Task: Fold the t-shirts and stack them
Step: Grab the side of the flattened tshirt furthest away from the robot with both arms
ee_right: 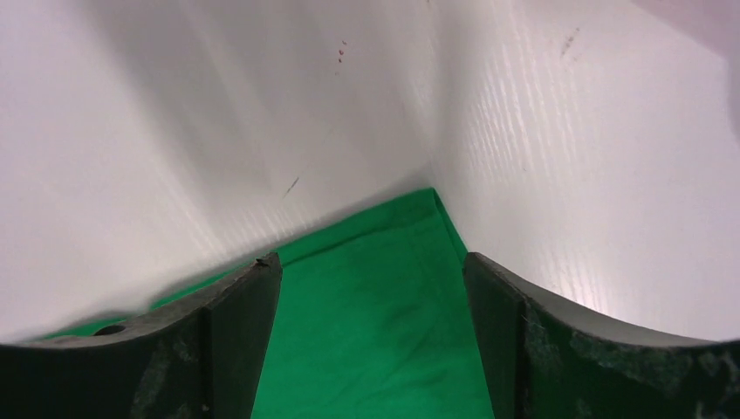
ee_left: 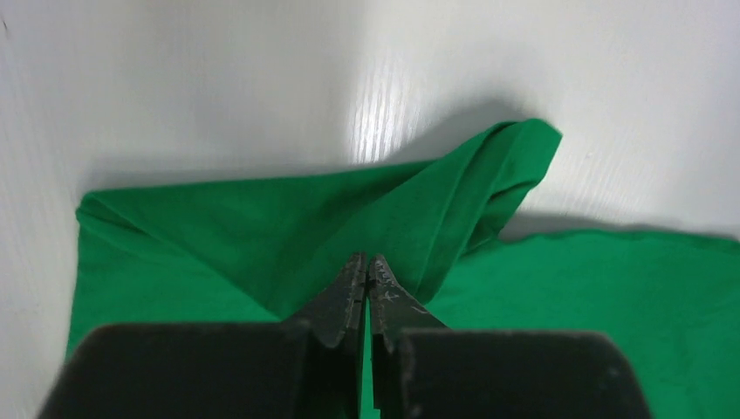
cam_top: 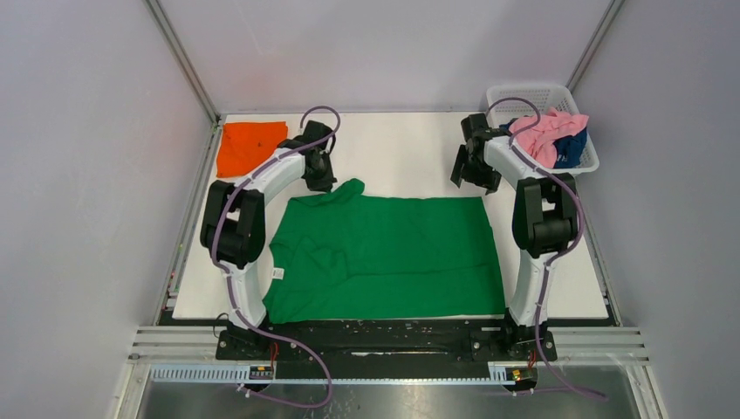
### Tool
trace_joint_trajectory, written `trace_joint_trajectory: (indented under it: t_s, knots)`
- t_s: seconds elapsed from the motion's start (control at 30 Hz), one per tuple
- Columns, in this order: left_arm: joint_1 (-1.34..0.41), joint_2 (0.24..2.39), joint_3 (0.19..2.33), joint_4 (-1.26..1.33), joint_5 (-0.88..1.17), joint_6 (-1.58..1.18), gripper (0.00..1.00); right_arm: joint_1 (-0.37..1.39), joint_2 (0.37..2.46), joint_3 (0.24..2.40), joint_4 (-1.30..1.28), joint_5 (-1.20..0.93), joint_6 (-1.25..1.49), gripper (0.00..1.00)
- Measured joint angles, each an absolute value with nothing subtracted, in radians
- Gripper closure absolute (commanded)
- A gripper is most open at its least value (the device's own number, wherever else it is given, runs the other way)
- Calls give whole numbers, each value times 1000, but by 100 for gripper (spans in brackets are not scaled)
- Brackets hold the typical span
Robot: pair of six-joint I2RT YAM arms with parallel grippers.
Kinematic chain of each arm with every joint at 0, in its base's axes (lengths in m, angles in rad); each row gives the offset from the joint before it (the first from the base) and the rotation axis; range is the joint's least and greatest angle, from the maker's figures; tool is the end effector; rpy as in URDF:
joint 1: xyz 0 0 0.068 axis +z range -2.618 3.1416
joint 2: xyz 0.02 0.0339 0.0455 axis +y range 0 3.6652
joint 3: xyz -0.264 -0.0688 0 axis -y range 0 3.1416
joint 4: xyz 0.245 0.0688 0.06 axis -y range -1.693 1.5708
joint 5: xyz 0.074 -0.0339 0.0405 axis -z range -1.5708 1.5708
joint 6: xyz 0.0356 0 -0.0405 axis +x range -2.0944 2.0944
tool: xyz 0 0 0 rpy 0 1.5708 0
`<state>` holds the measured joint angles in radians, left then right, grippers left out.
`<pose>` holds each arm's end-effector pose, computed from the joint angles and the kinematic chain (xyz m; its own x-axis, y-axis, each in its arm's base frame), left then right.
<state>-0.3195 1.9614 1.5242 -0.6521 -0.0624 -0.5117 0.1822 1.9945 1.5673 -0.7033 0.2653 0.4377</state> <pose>0.3981 -0.1294 0.2112 -0.8737 -0.2257 -0.4308 -0.1626 0.9704 -0.1786 0.4173 0.0674 0.2092 -0.8333 0.2624 -0.4866 0.3183 0.9474 -0.0342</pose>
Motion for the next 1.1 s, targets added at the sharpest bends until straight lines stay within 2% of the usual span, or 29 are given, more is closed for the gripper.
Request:
trace_joint_trajectory:
  t_s: [0.13,0.17,0.2,0.5,0.6,0.73,0.87,1.03,1.1]
  knots:
    - [-320,1906,1435,-624,-47,-528,100,175,2092,1656,-758,255,454,20]
    - [-320,1890,1414,-622,-44,-531,100,175,2112,1679,-770,250,460,27]
    - [-320,1872,1394,-619,-40,-533,100,174,2130,1701,-782,248,466,30]
    - [-323,1733,1288,-576,-33,-552,100,172,2197,1783,-858,239,521,29]
    - [-323,1713,1271,-573,-33,-554,100,171,2197,1783,-835,191,486,25]
    - [-323,1706,1267,-574,-33,-554,100,170,2189,1798,-760,91,241,23]
    - [-323,1691,1267,-574,-30,-554,100,167,2115,1739,-638,-74,-182,22]
    - [-323,1665,1265,-577,-30,-554,100,165,2042,1703,-710,-170,-675,28]
    - [-323,1653,1262,-578,-30,-554,100,164,2055,1710,-763,-166,-781,29]
